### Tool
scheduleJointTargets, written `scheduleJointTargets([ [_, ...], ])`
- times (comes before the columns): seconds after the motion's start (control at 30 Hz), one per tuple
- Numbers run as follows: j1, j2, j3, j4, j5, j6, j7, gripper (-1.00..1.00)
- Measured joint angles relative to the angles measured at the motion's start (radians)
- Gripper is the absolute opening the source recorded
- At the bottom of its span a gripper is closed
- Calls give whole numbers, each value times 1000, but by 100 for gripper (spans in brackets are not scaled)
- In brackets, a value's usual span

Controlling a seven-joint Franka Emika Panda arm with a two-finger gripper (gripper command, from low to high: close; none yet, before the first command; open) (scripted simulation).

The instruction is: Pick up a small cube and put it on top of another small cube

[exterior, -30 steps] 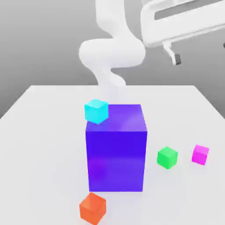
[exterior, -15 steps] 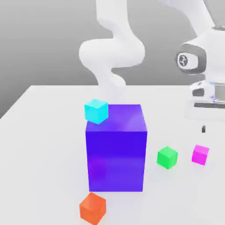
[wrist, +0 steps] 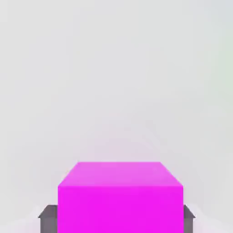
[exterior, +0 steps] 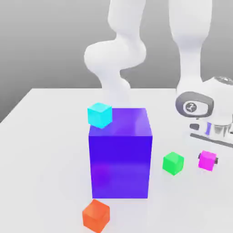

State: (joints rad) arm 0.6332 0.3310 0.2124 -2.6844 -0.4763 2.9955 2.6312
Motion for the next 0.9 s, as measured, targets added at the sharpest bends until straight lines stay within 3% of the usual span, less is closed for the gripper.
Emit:
scheduleJointTargets([
  [0.07, 4, 2, -4, 0, -2, 1, 2, -100],
  [0.13, -45, -51, 58, -15, 59, -39, -48, -100],
  [0.27, -125, -196, 188, -54, 281, -135, -213, -100],
  [0.37, -150, -255, 230, -76, 412, -165, -385, -100],
  [0.63, -150, -357, 233, -123, 650, -208, -845, -100],
  [0.9, -115, -451, 171, -169, 757, -252, -1216, -100],
])
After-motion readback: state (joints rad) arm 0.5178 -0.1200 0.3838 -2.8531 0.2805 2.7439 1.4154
